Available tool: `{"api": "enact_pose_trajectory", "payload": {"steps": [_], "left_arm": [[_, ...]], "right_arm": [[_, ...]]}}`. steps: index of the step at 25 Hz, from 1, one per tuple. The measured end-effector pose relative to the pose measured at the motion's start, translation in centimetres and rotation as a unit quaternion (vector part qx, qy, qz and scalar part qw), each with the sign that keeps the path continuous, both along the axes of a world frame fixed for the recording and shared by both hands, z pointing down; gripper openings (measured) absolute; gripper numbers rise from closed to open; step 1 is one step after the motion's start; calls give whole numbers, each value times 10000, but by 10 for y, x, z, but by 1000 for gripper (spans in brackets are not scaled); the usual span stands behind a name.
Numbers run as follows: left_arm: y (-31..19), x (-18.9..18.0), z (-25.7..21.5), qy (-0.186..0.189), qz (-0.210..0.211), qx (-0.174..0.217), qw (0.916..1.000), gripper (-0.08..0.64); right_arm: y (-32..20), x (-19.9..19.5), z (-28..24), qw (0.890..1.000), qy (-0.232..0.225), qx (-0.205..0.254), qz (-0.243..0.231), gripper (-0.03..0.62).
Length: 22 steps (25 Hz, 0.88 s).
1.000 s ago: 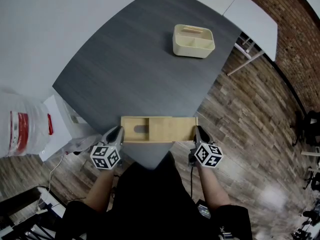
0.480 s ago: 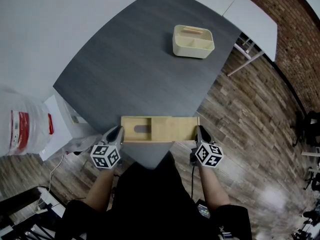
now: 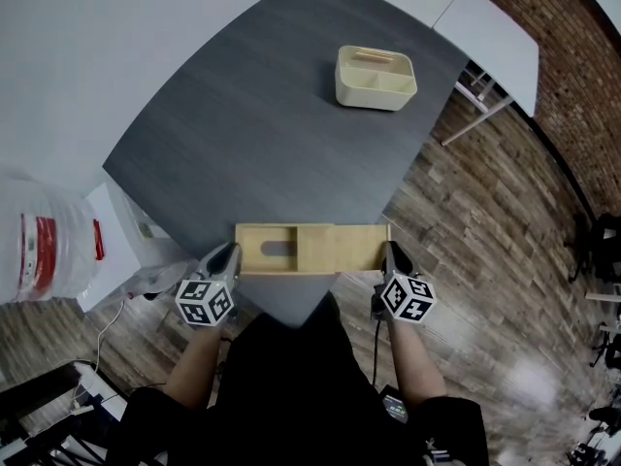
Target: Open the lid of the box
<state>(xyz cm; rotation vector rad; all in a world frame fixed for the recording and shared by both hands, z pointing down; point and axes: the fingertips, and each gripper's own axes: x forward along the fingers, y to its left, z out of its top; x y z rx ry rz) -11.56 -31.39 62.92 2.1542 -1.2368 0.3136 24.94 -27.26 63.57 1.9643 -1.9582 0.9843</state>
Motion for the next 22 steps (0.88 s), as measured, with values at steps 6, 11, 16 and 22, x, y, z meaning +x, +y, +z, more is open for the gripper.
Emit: {"api": "enact_pose_trajectory", "payload": {"steps": [6,11,16,22], "left_arm": [[0,0,1,32,-31,-10,10000,41],[0,-1,0,56,-49,-3,10000,41],[0,-1,1,34,-59,-24,10000,41],[1,-3,0,9,-67,-32,10000,41]], "right_arm": [[1,11,0,9998,162,-48,79,35],[2,18,0,9996,208,-58,163,34],[3,23,1,9994,267,-74,199,34],[3,23,1,9993,335,-79,148,34]]}}
